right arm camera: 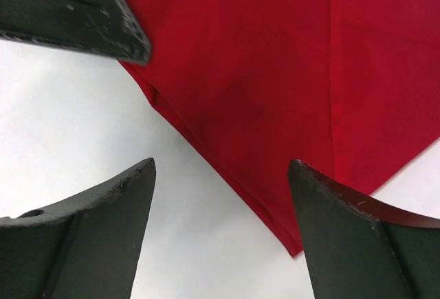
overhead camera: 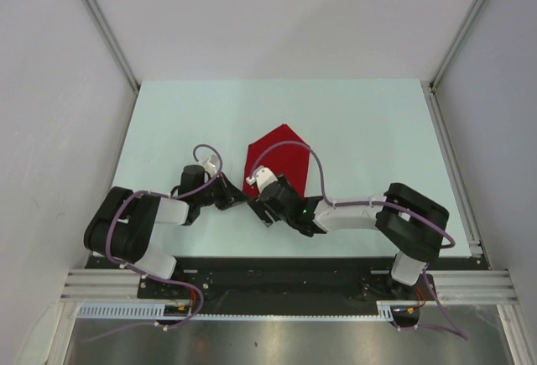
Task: Fold the napkin, place the utensils inside, and roll it up
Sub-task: Roll the napkin with the utensil
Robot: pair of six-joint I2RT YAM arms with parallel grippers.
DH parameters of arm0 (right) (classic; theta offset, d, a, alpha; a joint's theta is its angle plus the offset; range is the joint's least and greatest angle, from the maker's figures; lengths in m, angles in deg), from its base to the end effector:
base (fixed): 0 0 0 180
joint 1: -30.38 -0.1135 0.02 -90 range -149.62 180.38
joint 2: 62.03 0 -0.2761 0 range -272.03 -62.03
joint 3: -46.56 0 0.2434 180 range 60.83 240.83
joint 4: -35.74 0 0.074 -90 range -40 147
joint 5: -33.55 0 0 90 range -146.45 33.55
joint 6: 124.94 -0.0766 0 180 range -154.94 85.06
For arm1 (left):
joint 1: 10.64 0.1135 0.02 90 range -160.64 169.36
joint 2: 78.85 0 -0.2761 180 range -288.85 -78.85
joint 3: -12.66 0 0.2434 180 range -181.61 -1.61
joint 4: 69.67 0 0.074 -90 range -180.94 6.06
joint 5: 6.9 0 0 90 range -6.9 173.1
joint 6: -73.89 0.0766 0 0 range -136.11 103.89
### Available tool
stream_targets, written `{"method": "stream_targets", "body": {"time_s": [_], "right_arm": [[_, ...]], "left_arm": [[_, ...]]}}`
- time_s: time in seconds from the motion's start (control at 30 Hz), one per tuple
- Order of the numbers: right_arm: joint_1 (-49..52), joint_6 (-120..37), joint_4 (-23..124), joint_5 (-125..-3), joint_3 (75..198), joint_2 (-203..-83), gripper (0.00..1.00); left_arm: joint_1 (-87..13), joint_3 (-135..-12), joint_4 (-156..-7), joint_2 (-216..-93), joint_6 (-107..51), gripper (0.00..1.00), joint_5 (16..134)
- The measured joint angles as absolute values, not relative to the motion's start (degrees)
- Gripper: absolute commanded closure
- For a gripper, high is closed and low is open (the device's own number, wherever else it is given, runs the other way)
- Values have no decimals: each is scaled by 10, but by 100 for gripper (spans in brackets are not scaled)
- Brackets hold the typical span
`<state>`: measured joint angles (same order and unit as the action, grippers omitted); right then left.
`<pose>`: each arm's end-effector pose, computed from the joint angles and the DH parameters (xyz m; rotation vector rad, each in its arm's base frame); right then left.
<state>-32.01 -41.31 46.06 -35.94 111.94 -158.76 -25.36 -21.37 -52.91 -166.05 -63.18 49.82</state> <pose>0.1948 0.3146 0.1642 -0.8938 2.0686 0.2337 0.2442 -0.1076 0.1125 -0.3128 2.3472 -1.2077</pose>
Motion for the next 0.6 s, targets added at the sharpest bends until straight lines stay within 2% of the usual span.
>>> {"method": "stream_targets", "body": {"time_s": [0.33, 0.6], "right_arm": [[-391, -335, 363, -277, 1152, -1682, 17], [-402, -312, 311, -201, 1194, -1744, 18]], "left_arm": [[-254, -222, -538, -1669, -658, 100, 493], [-252, -225, -556, -1667, -662, 100, 493]]}}
